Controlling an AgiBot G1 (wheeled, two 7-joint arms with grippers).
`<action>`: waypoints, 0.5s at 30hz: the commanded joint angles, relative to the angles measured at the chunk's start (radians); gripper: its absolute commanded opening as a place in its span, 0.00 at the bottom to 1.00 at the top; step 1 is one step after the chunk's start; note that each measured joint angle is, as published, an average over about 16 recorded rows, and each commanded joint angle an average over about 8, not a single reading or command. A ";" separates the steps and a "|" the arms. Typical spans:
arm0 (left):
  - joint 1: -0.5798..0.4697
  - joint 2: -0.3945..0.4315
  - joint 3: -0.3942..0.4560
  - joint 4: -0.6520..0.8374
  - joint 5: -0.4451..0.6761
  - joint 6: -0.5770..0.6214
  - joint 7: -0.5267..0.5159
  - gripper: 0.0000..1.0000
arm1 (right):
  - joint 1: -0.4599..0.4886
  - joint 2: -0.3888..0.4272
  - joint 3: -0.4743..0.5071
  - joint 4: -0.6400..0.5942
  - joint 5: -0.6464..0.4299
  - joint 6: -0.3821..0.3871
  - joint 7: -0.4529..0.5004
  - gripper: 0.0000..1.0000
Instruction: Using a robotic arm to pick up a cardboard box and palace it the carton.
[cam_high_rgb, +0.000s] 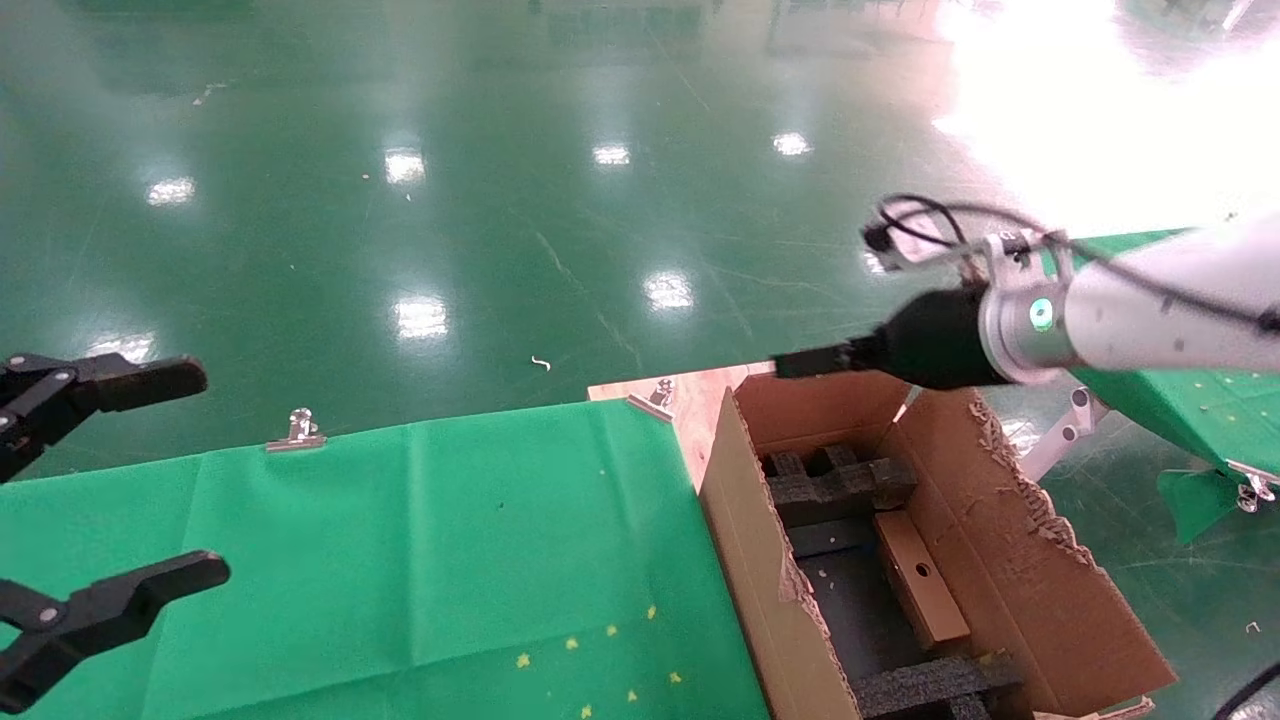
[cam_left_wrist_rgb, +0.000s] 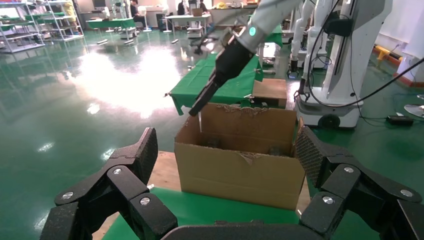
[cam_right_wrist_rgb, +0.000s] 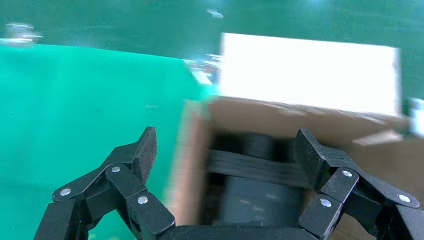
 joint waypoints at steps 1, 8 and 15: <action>0.000 0.000 0.000 0.000 0.000 0.000 0.000 1.00 | 0.026 0.004 0.027 0.010 0.089 -0.025 -0.068 1.00; 0.000 0.000 0.000 0.000 0.000 0.000 0.000 1.00 | 0.061 0.026 0.082 0.021 0.255 -0.106 -0.189 1.00; 0.000 0.000 0.000 0.000 0.000 0.000 0.000 1.00 | 0.034 0.019 0.094 0.013 0.238 -0.101 -0.187 1.00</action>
